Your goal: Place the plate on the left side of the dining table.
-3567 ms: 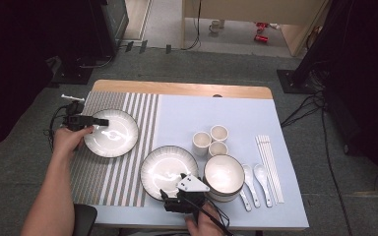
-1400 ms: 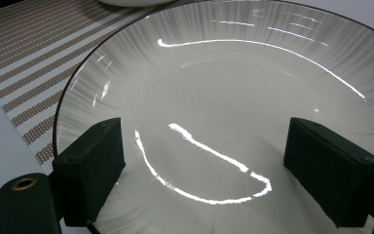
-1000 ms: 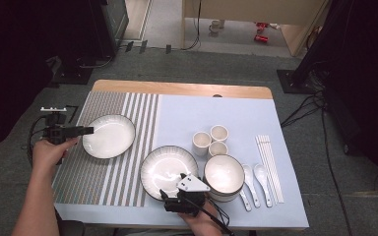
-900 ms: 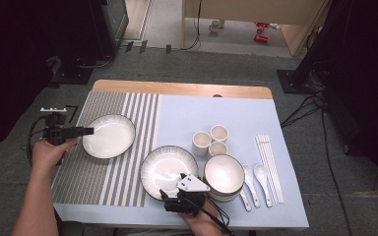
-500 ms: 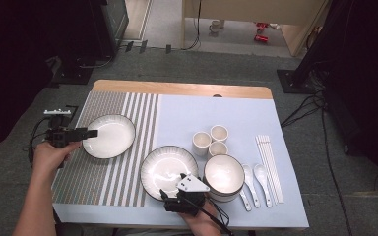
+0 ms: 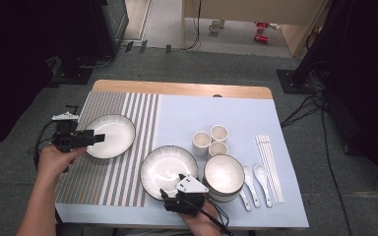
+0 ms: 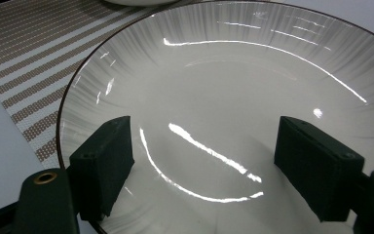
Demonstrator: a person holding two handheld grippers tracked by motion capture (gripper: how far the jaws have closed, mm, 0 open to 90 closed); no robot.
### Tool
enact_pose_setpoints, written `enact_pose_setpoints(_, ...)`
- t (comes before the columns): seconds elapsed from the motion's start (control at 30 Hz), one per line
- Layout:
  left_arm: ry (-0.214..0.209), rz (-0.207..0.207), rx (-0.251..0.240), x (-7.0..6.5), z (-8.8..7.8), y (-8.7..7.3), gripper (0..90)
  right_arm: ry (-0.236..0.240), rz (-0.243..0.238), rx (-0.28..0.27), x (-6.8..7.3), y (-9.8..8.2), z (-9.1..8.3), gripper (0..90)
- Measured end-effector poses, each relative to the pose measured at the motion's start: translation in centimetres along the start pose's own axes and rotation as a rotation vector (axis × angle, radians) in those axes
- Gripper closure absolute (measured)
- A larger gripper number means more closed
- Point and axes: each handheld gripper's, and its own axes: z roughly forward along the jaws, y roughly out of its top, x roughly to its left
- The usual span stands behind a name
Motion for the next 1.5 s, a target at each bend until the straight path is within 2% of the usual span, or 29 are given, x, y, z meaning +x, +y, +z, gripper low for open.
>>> enact_pose_setpoints(0.1,0.007,0.007,0.010,-0.3,0.2,-0.2,38.1,-0.001,0.000,0.000,0.0,0.0,0.0,21.8)
enact_pose_setpoints(0.3,-0.005,0.036,0.005,-1.2,0.4,-0.4,38.0,-0.004,0.000,0.001,0.0,0.0,0.0,21.2)
enact_pose_setpoints(0.47,-0.014,0.085,0.006,-1.8,0.9,-0.5,37.9,0.004,-0.004,-0.001,0.0,0.0,0.0,23.1)
enact_pose_setpoints(0.57,-0.009,0.086,0.007,-2.1,1.2,-0.5,37.4,0.004,-0.004,-0.001,0.0,0.0,0.0,23.0)
enact_pose_setpoints(0.67,-0.028,0.091,0.011,-2.6,1.5,-0.6,37.0,0.005,-0.004,-0.001,0.0,0.0,0.0,23.2)
enact_pose_setpoints(0.87,-0.039,0.098,0.009,-3.4,1.7,-1.1,36.7,0.003,-0.004,-0.002,0.0,0.0,0.0,23.4)
enact_pose_setpoints(1.07,-0.028,0.116,0.001,-4.2,1.8,-1.4,35.8,0.003,-0.005,0.000,0.0,0.0,0.0,23.3)
enact_pose_setpoints(1.3,-0.043,0.139,0.009,-5.3,1.9,-2.1,35.5,0.003,-0.006,0.000,0.0,0.0,0.0,23.4)
enact_pose_setpoints(1.5,-0.041,0.160,0.006,-5.8,1.9,-2.5,33.3,0.000,-0.007,0.001,0.1,0.0,0.0,23.8)
